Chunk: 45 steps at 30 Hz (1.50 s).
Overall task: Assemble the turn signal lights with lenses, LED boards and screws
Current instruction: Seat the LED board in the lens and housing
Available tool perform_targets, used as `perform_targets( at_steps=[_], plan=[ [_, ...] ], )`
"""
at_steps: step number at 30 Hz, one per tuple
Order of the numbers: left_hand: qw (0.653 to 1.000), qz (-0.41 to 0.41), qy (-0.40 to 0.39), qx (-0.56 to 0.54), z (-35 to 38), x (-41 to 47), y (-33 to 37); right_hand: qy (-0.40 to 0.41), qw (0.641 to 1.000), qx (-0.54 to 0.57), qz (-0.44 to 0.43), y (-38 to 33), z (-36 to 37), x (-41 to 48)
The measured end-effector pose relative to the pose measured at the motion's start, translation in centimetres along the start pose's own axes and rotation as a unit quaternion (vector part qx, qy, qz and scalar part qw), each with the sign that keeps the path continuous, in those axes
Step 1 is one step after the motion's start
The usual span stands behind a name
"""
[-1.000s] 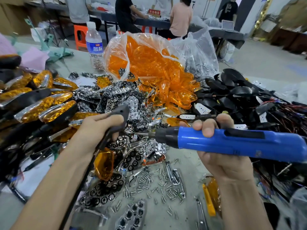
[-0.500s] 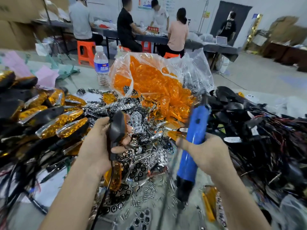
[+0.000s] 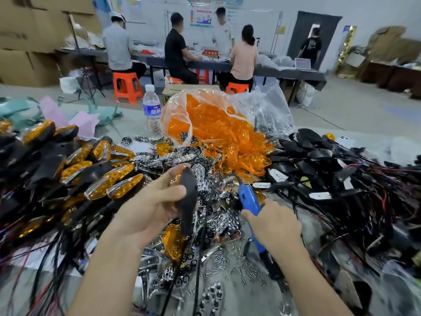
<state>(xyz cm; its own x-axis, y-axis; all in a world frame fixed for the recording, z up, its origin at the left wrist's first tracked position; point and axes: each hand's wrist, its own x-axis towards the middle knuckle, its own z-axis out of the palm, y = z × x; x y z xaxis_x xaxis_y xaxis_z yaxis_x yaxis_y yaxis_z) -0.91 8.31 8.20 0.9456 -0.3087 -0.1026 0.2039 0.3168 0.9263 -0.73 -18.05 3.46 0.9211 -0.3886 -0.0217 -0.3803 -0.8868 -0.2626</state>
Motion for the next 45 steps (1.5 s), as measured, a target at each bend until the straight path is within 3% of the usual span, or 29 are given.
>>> perform_targets(
  at_steps=[2,3,5,7,9,11,14,19,21,23,26,29,31,33,35,39,41,43,45],
  plan=[
    [0.996,0.023,0.040,0.080,1.2,-0.5,0.0,0.057,0.993,-0.097,-0.046,-1.6,-1.3,-1.7],
    [0.988,0.036,0.088,0.122,1.9,-0.7,0.0,0.068,0.990,-0.081,-0.094,-2.5,-1.9,-2.8],
    [0.954,0.076,0.207,0.204,2.9,-0.9,-0.1,-0.029,0.969,0.113,-0.216,-4.5,-2.5,-4.6],
    [0.899,0.116,0.300,0.297,3.6,-1.2,0.1,-0.202,0.882,0.319,-0.282,-6.6,-2.7,-6.3],
    [0.844,0.137,0.362,0.371,4.1,-1.8,0.4,-0.223,0.845,0.361,-0.326,-8.3,-2.2,-7.3],
    [0.811,0.146,0.393,0.409,4.1,-2.3,0.6,-0.216,0.812,0.437,-0.321,-9.8,-1.2,-7.9],
    [0.814,0.132,0.369,0.428,2.9,-3.1,0.6,-0.259,0.756,0.552,-0.238,-12.0,0.1,-8.6],
    [0.907,0.079,0.303,0.283,-1.1,-6.3,-0.4,-0.324,0.677,0.650,-0.119,-15.6,-0.2,-7.9],
    [0.906,0.069,0.322,0.267,-2.9,-7.5,-0.4,-0.333,0.695,0.623,-0.132,-17.5,-1.3,-7.1],
    [0.886,0.063,0.366,0.278,-5.1,-8.2,0.2,-0.331,0.759,0.536,-0.167,-20.2,-2.2,-6.4],
    [0.807,0.096,0.468,0.346,-8.2,-8.0,2.8,-0.317,0.817,0.428,-0.222,-25.0,-3.0,-6.1],
    [0.722,0.108,0.512,0.452,-10.6,-6.9,5.8,-0.243,0.862,0.353,-0.273,-27.7,-3.7,-5.6],
    [0.702,0.062,0.503,0.501,-11.7,-6.2,6.7,-0.220,0.871,0.329,-0.292,-27.7,-3.6,-5.0],
    [0.693,0.031,0.489,0.529,-12.1,-6.3,6.4,-0.228,0.869,0.319,-0.302,-26.3,-2.7,-4.4],
    [0.689,0.057,0.477,0.543,-11.4,-6.5,5.4,-0.219,0.874,0.315,-0.297,-24.0,-1.3,-3.5],
    [0.695,0.140,0.446,0.547,-7.4,-5.4,2.1,-0.105,0.935,0.245,-0.235,-18.7,1.5,-0.6],
    [0.707,0.171,0.410,0.550,-5.1,-4.3,0.0,-0.107,0.960,0.139,-0.217,-16.4,2.4,0.7],
    [0.727,0.175,0.362,0.557,-3.0,-3.0,-2.3,-0.149,0.954,0.042,-0.256,-14.6,2.8,1.0],
    [0.746,0.166,0.314,0.564,-1.6,-1.6,-4.3,-0.151,0.943,0.012,-0.296,-13.3,3.1,1.0]
  ],
)
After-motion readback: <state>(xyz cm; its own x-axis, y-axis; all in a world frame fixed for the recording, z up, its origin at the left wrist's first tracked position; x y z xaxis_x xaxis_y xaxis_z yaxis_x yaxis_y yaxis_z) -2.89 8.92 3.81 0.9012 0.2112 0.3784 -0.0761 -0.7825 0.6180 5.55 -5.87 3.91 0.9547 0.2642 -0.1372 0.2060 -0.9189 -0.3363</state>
